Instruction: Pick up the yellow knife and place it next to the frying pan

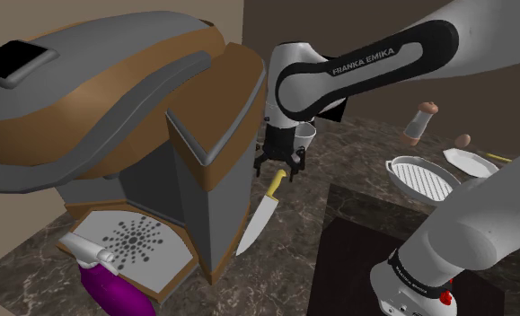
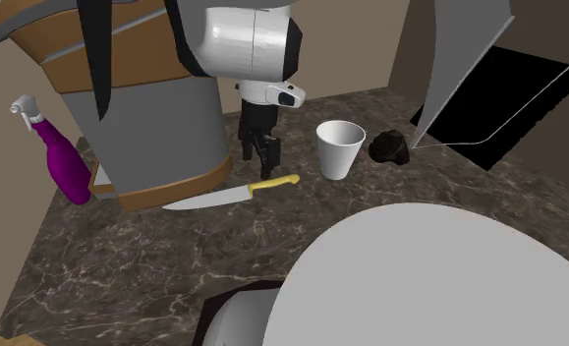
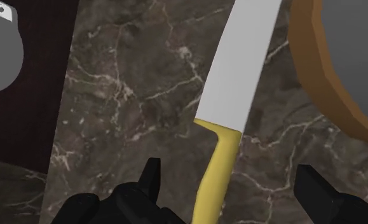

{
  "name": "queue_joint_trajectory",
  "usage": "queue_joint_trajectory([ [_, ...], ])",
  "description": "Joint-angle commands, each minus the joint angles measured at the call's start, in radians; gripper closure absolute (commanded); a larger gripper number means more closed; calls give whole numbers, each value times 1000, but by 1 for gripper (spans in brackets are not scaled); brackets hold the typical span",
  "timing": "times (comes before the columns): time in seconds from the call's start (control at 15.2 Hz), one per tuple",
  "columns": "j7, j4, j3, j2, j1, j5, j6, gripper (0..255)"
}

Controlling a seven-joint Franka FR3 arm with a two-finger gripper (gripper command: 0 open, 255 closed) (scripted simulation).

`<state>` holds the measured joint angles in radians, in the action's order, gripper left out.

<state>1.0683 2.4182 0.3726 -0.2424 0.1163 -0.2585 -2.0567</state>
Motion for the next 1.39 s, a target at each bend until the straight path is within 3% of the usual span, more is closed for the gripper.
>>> queue_joint_trajectory([
  [0.0,45,0,12,40,5,5,-42,0],
  [0.46,49,52,27,86,-1,3,-140,0],
  [0.92,49,52,27,86,-1,3,-140,0],
  [0.99,49,52,27,86,-1,3,-140,255],
  [1.32,48,52,27,86,-1,3,-140,255],
])
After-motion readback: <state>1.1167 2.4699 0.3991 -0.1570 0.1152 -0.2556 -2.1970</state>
